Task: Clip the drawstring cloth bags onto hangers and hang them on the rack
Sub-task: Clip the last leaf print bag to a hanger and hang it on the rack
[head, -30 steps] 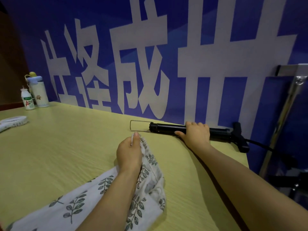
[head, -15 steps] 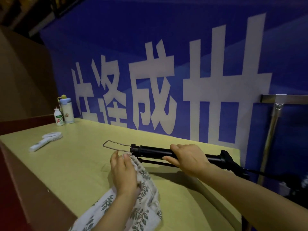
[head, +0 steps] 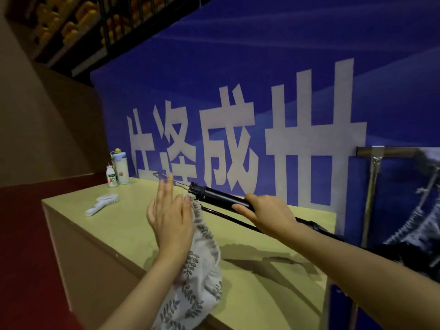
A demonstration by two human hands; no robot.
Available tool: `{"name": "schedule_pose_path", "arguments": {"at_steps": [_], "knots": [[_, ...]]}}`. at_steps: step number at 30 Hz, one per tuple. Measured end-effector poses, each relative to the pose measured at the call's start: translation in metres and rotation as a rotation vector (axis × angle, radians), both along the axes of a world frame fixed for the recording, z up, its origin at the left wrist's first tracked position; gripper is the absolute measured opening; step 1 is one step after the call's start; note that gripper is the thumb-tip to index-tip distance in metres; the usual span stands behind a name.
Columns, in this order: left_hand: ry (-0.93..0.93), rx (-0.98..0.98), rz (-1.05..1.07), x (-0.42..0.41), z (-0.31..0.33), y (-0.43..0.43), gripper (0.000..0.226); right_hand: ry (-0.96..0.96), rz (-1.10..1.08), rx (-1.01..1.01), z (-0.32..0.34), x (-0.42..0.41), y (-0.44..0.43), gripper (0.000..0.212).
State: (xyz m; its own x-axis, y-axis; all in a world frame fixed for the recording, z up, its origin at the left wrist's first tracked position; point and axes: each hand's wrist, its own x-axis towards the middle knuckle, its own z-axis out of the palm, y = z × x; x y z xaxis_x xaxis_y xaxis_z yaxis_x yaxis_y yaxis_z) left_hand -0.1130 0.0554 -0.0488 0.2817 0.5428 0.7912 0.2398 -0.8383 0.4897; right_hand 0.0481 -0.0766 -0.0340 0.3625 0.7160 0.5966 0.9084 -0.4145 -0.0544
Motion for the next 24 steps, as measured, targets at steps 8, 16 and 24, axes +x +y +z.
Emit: {"name": "schedule_pose_path", "arguments": {"at_steps": [8,16,24], "knots": [[0.011,-0.311,-0.295,-0.006,0.008,-0.005,0.041,0.253,-0.006,0.279,0.012,-0.011,-0.007,0.045],[0.042,-0.376,0.072,-0.008,0.018,0.023,0.048,0.296,0.057,0.278,0.020,-0.022,-0.015,0.047],[0.083,-0.621,-0.135,-0.016,0.034,0.048,0.041,-0.143,0.101,-0.168,0.009,-0.043,-0.025,0.056]]}}
